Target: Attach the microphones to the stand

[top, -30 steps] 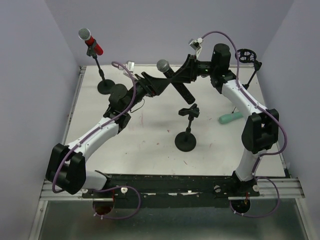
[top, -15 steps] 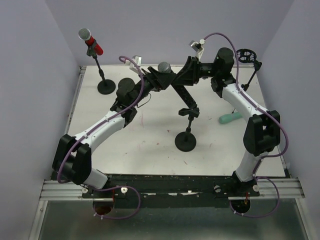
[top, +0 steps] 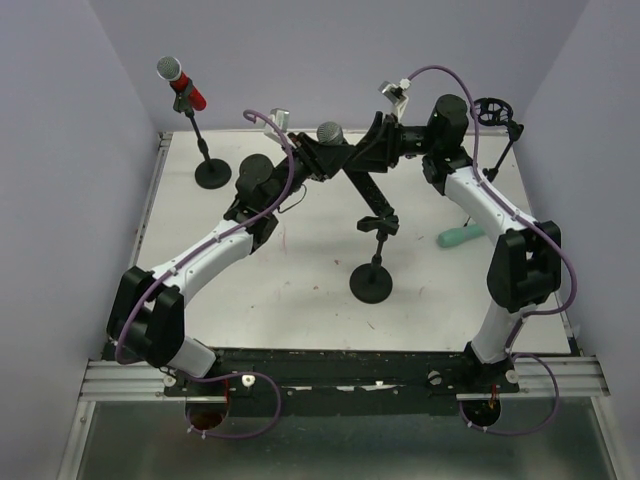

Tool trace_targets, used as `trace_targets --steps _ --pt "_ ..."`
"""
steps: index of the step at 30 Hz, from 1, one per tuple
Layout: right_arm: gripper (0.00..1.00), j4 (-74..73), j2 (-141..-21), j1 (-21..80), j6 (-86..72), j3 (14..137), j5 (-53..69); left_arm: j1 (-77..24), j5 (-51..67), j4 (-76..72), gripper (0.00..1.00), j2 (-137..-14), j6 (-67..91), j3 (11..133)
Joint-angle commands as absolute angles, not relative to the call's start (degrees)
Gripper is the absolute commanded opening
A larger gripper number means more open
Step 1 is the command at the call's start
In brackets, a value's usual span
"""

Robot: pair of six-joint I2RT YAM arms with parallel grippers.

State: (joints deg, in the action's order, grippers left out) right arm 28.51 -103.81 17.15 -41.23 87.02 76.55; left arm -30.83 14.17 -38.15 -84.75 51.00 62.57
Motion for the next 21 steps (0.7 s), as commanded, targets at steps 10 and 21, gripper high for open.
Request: trace_targets --steps 10,21 --pt "1.0 -18.4 -97.04 12.39 3.2 96.58 67.7 -23.21 24.68 -27.19 0.0 -66.29 35.27 60.64" --pt "1.0 -44.08 -80.43 11.16 45.41 88.94 61.42 -21.09 33.39 3.51 0.0 -45.63 5.99 54.16"
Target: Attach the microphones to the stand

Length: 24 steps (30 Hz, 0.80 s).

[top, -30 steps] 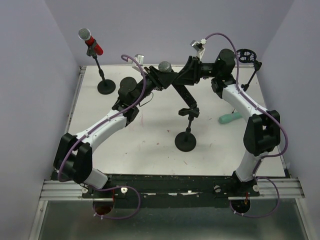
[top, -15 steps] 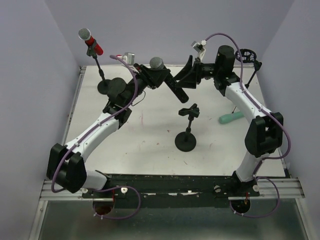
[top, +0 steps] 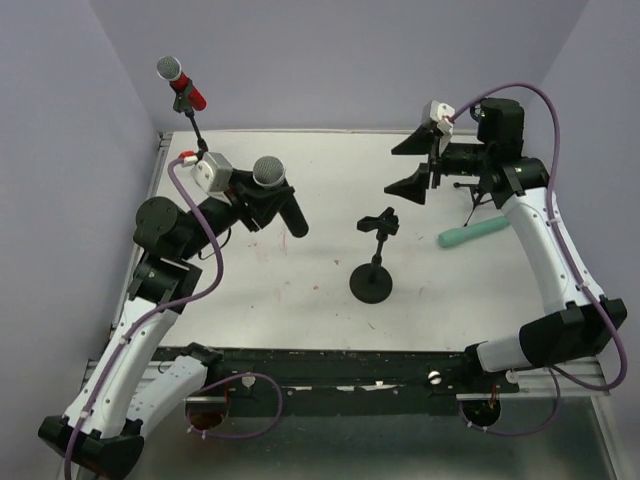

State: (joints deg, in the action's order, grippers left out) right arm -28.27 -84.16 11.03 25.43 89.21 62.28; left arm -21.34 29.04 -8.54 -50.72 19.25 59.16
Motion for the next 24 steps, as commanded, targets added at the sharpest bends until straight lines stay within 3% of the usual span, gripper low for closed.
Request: trace_targets --steps 1,7,24 --pt "0.99 -48.12 -79.72 11.08 48.14 89.9 62.48 -21.01 33.83 3.6 0.0 -44.14 4.93 52.66" --pt "1.0 -58.43 -76.73 11.07 56.94 89.22 67.49 -21.09 34.1 0.26 0.0 -40.08 1.93 43.25" --pt "1.0 -56.87 -76.29 11.16 53.71 84.12 72.95 -21.09 35.42 -1.76 0.0 -38.58 1.41 39.38"
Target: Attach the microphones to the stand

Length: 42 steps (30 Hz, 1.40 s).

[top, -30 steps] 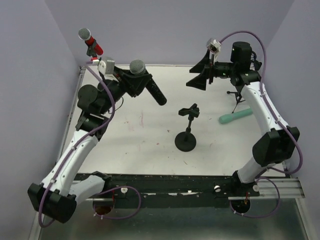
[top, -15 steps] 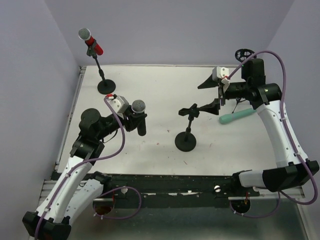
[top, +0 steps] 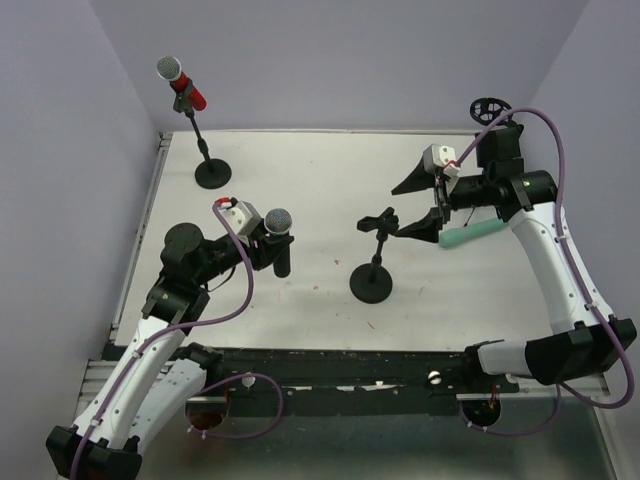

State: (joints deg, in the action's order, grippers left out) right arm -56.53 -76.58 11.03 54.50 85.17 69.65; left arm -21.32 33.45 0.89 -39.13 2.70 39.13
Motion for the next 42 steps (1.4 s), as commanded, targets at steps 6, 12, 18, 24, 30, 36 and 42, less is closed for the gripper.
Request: trace_targets --steps 6,12,18,24,30,36,42 --pt "0.99 -54.49 -78.39 11.16 51.86 83.14 74.09 -21.09 35.77 -1.93 0.0 -38.93 1.32 39.29" --pt "0.98 -56.86 -80.86 11.69 53.35 84.64 76.38 -21.09 36.3 -1.85 0.0 -38.94 1.32 39.2" --pt "0.95 -57.04 -80.95 12.22 54.32 83.32 76.2 -21.01 36.3 -1.85 0.0 -39.2 1.32 39.2" --pt "0.89 -58.27 -80.86 12.57 54.93 83.5 77.78 -21.09 36.47 -1.93 0.0 -39.73 1.49 39.29" --pt "0.7 -60.12 -81.39 12.57 57.04 83.58 76.47 -21.09 36.39 -1.93 0.0 -39.73 1.58 39.2" --pt "0.39 -60.12 -81.04 12.66 57.66 83.23 75.41 -21.01 37.35 -3.25 0.0 -39.38 3.33 38.85" --pt "0.31 -61.17 -80.86 12.66 59.06 83.41 75.59 -21.18 40.78 -5.36 0.0 -39.81 9.66 42.79"
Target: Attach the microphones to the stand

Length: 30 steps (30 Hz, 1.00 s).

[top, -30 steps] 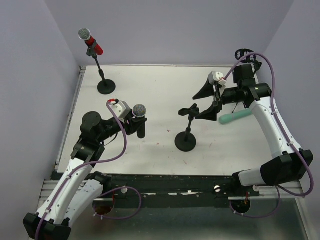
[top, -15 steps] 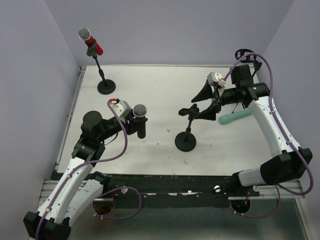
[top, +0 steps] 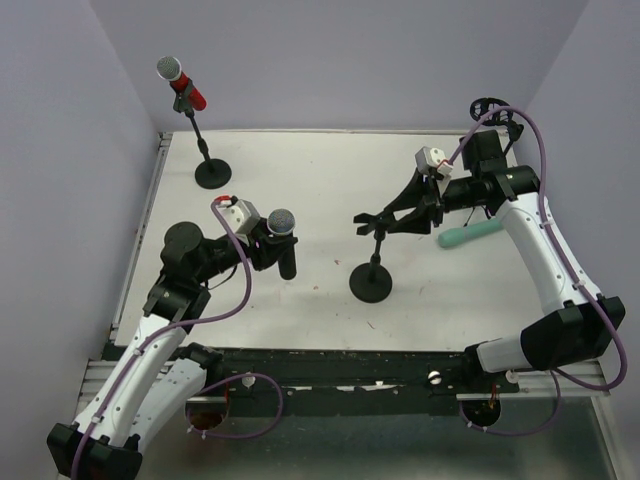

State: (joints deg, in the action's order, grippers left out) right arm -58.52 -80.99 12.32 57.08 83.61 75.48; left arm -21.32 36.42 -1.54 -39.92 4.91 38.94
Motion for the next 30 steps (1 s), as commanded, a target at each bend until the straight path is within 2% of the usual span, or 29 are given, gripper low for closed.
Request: trace_targets --steps 1,3,5,6,8,9,13,18,20,22,23,30 --pt "0.31 -61.43 -81.03 12.66 59.24 83.32 75.59 -21.62 41.04 -5.36 0.0 -40.08 10.62 44.19" --pt "0.31 -61.43 -81.03 12.66 59.24 83.32 75.5 -23.28 41.04 -4.75 0.0 -41.04 11.34 47.01" --pt "0.39 -61.52 -81.21 12.74 58.89 83.41 75.41 -25.48 41.13 -3.43 0.0 -42.62 11.25 49.91" --pt "0.55 -61.35 -81.3 12.66 58.54 83.58 75.24 -26.36 41.22 -2.82 0.0 -43.58 11.16 51.23" --pt "0.8 -61.26 -81.04 12.57 58.54 83.5 75.41 -27.33 41.31 -2.37 0.0 -44.91 11.07 52.73" --pt "0.87 -61.26 -80.95 12.66 58.54 83.24 75.67 -27.59 41.13 -2.46 0.0 -45.43 11.07 52.91" --pt "0.91 -61.08 -80.86 12.66 58.54 83.14 76.29 -27.95 40.96 -2.64 0.0 -46.4 11.25 53.44" --pt "0.86 -61.08 -80.86 12.57 58.54 82.97 76.2 -28.74 40.61 -2.2 0.0 -46.76 11.16 54.49" --pt "0.67 -61.43 -81.03 12.66 58.54 83.06 75.94 -29.27 40.43 -1.41 0.0 -47.19 10.9 55.54" --pt "0.38 -61.52 -81.04 12.66 58.54 83.32 75.59 -29.97 40.34 -0.88 0.0 -48.07 10.55 56.95" --pt "0.33 -61.61 -81.04 12.66 58.54 83.41 75.41 -30.49 39.99 -0.62 0.0 -48.69 10.29 57.74" --pt "0.19 -62.31 -80.6 12.66 59.33 83.41 75.5 -35.32 34.99 3.77 0.0 -54.57 6.33 64.41"
